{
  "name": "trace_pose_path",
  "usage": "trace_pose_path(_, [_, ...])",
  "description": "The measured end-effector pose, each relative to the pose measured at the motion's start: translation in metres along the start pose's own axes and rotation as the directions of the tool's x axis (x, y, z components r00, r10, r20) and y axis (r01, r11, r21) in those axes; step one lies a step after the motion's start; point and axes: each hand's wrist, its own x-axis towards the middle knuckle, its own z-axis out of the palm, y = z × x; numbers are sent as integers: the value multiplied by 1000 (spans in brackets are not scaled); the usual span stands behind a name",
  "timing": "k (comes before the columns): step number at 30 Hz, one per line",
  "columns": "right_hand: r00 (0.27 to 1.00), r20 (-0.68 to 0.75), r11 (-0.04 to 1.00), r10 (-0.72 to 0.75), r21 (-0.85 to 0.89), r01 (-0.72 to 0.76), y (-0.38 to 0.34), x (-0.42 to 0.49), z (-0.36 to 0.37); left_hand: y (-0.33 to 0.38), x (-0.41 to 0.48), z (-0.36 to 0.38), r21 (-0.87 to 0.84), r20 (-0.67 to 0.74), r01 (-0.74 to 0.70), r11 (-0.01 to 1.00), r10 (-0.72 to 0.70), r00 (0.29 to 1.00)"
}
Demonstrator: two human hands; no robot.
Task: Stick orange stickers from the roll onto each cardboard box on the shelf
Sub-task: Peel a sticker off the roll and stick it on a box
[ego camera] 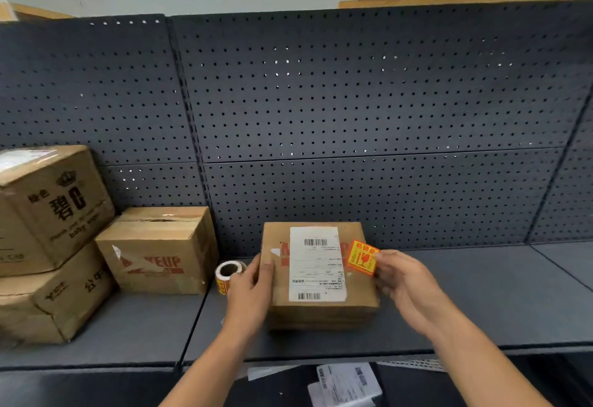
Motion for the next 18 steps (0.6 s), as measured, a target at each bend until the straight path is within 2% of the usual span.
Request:
trace_pose_path(3, [982,23,980,185,63,-186,-6,10,-3,-12,20,-4,12,58,110,994,-110,992])
trace_pose_path(6, [966,13,962,257,91,-257,-7,18,-5,-9,22,-4,4,109,201,980,-200,974])
trace_pose_path(14, [968,-70,970,242,20,-241,-5,21,-3,31,17,-5,-111,174,362,925,-341,924])
trace_pose_path(16, [973,-108,978,205,-2,-207,-7,19,-4,32,15,-6,-115,137,380,918,-365,921])
trace_pose_path(18, [977,-156,988,143,-44,-151,-12,17,-4,24,17,-5,26,18,290,957,-290,957])
